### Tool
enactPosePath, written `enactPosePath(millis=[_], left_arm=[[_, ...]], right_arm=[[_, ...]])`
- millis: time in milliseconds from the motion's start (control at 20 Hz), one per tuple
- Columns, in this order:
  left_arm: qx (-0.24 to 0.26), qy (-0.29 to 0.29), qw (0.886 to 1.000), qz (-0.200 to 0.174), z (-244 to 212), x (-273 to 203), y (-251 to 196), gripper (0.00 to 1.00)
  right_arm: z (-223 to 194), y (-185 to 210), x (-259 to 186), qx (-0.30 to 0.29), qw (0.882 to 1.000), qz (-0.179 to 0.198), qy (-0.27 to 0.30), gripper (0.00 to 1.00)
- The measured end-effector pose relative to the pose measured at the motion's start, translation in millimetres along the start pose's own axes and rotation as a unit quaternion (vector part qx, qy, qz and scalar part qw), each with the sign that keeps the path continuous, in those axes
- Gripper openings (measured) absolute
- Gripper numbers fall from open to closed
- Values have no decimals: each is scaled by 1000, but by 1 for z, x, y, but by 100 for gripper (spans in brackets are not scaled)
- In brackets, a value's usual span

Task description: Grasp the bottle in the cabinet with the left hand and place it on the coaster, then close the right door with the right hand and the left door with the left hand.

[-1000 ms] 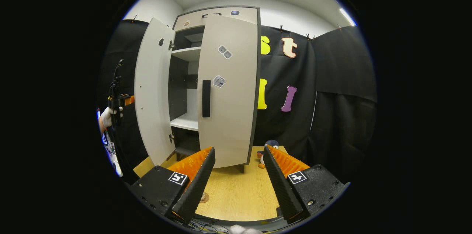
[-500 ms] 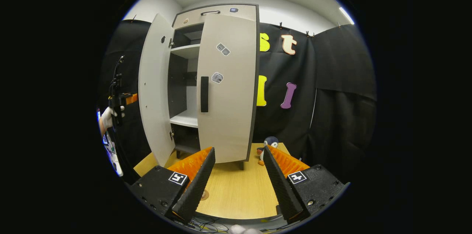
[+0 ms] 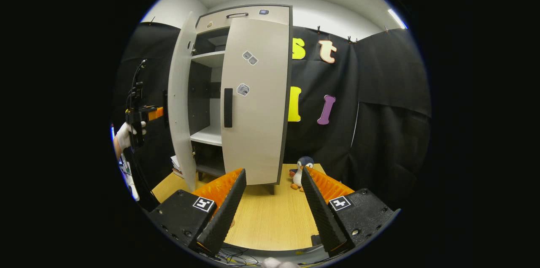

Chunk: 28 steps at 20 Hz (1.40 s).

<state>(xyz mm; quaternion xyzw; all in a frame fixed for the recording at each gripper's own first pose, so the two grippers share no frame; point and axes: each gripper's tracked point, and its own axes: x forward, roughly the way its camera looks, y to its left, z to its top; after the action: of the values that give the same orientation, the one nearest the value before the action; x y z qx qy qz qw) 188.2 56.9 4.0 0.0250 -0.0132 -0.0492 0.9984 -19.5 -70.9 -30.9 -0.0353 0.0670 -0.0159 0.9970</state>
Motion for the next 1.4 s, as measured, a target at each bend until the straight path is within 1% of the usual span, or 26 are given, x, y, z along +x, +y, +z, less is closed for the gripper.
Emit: enactPosePath(millis=[50,100,150,300,350,450,600,650,700,850,950,1100,1200,1400], left_arm=[[-1,1,1000,-7,0,5,-10,84],[-4,3,1000,-15,0,10,-21,93],[-7,6,1000,-20,-1,14,-30,89],[-7,35,999,-23,-12,35,-52,95],[-5,33,999,-18,-9,40,-55,96],[-1,22,1000,-1,-4,43,-51,93],[-19,25,999,1,-5,38,-48,93],[-21,27,999,4,-5,36,-43,95],[-22,26,999,9,-3,33,-39,96],[-24,20,999,18,1,15,-30,95],[-24,20,999,17,4,-1,-28,96],[-12,7,1000,23,15,-31,-26,96],[-5,2,1000,23,17,-52,-28,96],[7,-4,1000,26,17,-92,-35,95]], right_arm=[[1,-3,2,2,1000,-2,0,82],[2,-5,2,5,1000,-5,-2,82],[2,-6,0,8,1000,-6,-3,82],[4,-10,-3,14,1000,-8,-7,82],[5,-12,-3,14,1000,-9,-7,82],[6,-17,-3,13,1000,-13,-10,82],[8,-19,-2,15,1000,-14,-9,82],[8,-19,-3,15,1000,-14,-10,82],[9,-18,-2,15,1000,-13,-11,82],[12,-9,1,11,1000,-5,-13,82],[17,0,3,8,1000,2,-17,82],[23,16,6,3,1000,10,-26,82],[27,28,7,-4,999,15,-30,82],[31,54,7,0,999,32,-41,82]])
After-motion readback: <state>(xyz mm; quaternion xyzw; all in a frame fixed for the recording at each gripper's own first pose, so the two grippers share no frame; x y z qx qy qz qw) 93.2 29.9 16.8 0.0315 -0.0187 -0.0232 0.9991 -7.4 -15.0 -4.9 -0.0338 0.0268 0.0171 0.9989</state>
